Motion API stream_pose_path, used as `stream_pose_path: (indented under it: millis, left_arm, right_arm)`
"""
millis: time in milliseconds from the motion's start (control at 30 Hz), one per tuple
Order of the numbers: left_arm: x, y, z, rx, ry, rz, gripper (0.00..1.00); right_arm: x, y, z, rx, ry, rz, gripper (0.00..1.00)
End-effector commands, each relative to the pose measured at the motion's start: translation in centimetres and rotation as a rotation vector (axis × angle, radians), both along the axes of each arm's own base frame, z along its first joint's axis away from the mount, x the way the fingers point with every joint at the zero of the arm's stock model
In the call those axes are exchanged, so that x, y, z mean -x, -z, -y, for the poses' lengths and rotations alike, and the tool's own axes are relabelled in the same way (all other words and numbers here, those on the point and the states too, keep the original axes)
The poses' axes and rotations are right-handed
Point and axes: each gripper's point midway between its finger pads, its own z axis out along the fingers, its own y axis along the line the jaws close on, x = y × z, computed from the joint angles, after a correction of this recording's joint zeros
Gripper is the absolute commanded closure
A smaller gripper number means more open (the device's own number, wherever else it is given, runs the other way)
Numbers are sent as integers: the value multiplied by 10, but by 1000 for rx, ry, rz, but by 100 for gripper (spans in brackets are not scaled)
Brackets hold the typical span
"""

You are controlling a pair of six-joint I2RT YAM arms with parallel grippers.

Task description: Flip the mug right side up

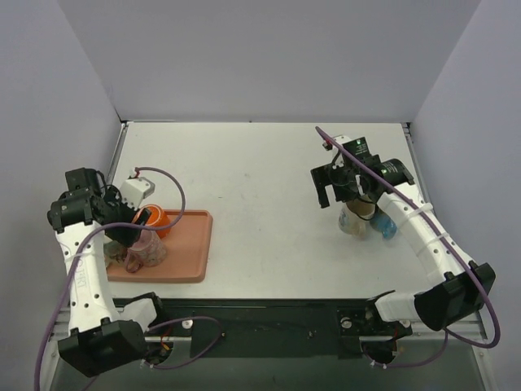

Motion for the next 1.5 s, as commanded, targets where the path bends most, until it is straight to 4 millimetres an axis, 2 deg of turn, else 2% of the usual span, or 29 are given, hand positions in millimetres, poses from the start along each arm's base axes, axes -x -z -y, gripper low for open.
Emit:
stream_pose_path:
  millis: [0,33,67,100,167,267,300,433,633,733,800,933,967,1033,1100,1167,1200,1267,1333,1467]
  left_arm:
    - [34,7,5,84,148,-113,23]
    - [33,9,-2,75,172,-120,25]
    - [38,13,-14,87,125,-135,25]
    - [38,14,-20,81,174,-127,25]
    - [49,22,-37,106,166,-126,27]
    - [56,38,-25,155,255,-127,32]
    - [51,40,-23,149,263,-104,33]
    - [45,61,-3,135,210,-74,41]
    - [45,84,-3,125,208,-71,44]
    - [41,72,6,164,216,-40,44]
    - [47,64,10,180,216,-60,44]
    - [37,31,8,142,237,9,43]
    - [30,17,7,129,242,50,43]
    - [22,-3,15,144,259,100,41]
    - [27,-9,27,165,293,91,40]
    - [43,1,44,194,329,26,40]
    - [58,20,54,225,373,-47,40]
    - [73,44,58,205,387,-99,40]
    - [70,56,53,162,358,-68,40]
    - [69,64,46,138,343,-83,40]
  right_arm:
    - [6,-2,-2,-34,-73,18,1]
    - [5,-3,-1,-35,-74,23,1]
    - [5,-1,0,-32,-72,27,1]
    - [4,-3,0,-35,-73,42,1]
    - [3,-5,-1,-42,-73,63,1]
    - [2,-10,1,-37,-76,89,1]
    - [2,-9,1,-35,-72,89,1]
    - [3,-13,1,-46,-80,107,1]
    - [6,-18,-4,-76,-93,127,1]
    - [8,-17,-4,-82,-96,125,1]
    - [10,-15,-7,-85,-108,119,1]
    - [11,-12,-8,-83,-114,110,1]
    - [11,-11,-10,-81,-119,109,1]
    - [11,-10,-11,-77,-125,104,1]
    - [10,-10,-11,-73,-125,107,1]
    - [11,-9,-11,-70,-130,106,1]
    - [10,-8,-11,-69,-131,106,1]
    - [10,-8,-12,-69,-135,106,1]
    - [10,-8,-13,-68,-135,105,1]
    - [11,-7,-14,-68,-145,105,1]
